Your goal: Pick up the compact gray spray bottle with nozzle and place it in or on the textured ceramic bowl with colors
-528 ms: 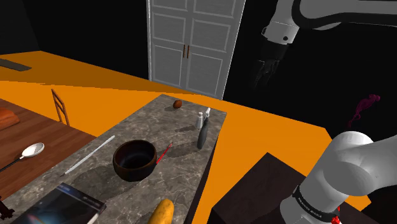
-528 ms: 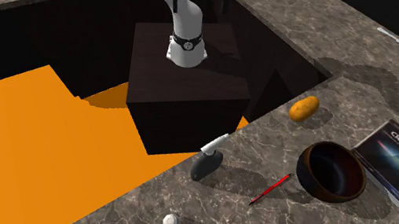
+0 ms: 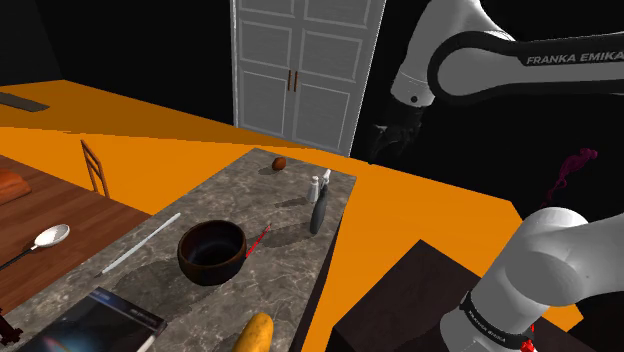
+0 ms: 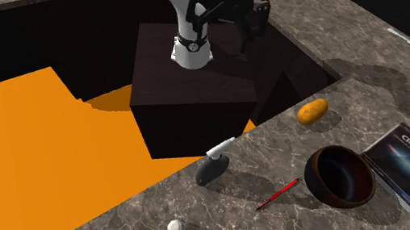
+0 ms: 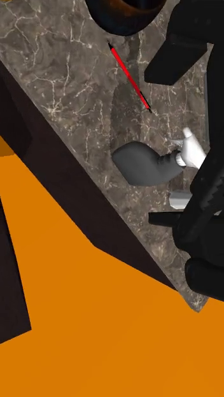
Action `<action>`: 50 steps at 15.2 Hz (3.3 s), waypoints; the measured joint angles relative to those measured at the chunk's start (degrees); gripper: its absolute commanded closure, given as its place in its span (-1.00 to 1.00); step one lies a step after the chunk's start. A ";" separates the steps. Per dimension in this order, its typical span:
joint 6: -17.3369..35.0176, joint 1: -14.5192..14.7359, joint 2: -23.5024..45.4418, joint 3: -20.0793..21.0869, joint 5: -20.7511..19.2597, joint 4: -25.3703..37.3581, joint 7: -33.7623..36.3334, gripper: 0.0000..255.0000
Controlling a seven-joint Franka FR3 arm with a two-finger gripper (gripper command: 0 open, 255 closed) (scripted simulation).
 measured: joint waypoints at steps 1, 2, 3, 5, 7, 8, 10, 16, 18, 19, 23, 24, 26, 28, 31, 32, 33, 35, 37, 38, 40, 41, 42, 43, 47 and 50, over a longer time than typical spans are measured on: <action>2.91 -0.57 0.88 1.92 0.12 -1.42 3.26 -1.00; 5.42 -1.38 1.64 3.44 -0.06 -2.50 6.17 -1.00; 7.89 -1.96 2.16 5.42 -0.03 -3.89 9.46 -1.00; 12.84 -3.73 4.63 9.66 -0.53 -5.35 16.46 -1.00; 17.45 -6.50 7.86 13.65 -1.92 -5.89 23.29 -1.00; 19.95 -8.15 10.06 16.18 -2.91 -5.85 27.19 -1.00; 24.58 -12.28 14.59 21.37 -5.87 -5.47 35.37 -1.00; 31.25 -31.33 29.56 40.83 -24.41 -0.04 66.55 -1.00; 28.96 -37.91 36.55 47.16 -34.99 3.31 79.38 -1.00; 26.33 -40.19 41.67 49.66 -41.37 5.68 86.23 -1.00; 19.60 -38.56 55.40 47.89 -58.82 11.28 103.62 -1.00; 19.23 -37.97 56.83 47.03 -60.57 11.76 104.90 -1.00; 19.34 -37.51 58.49 45.74 -63.04 11.90 106.41 -1.00; 19.15 -36.72 60.65 44.29 -65.67 12.44 107.93 -1.00; 19.08 -36.38 61.80 43.45 -67.06 12.83 108.52 -1.00; 19.08 -36.35 61.89 43.39 -67.17 12.87 108.56 -1.00; 19.08 -36.33 61.93 43.35 -67.23 12.87 108.60 -1.00; 19.08 -36.32 61.97 43.33 -67.27 12.89 108.62 -1.00; 19.08 -36.32 61.97 43.33 -67.27 12.89 108.62 1.00; 19.08 -36.32 61.96 43.33 -67.27 12.89 108.62 1.00; 19.08 -36.31 61.96 43.35 -67.27 12.90 108.62 1.00; 19.08 -36.31 61.95 43.35 -67.27 12.90 108.62 1.00; 19.09 -36.30 61.96 43.35 -67.28 12.90 108.63 1.00; 19.08 -36.30 61.96 43.35 -67.28 12.90 108.63 1.00; 19.12 -36.55 61.54 43.60 -66.76 12.87 108.19 1.00; 19.48 -37.83 59.18 44.99 -63.99 12.53 106.01 1.00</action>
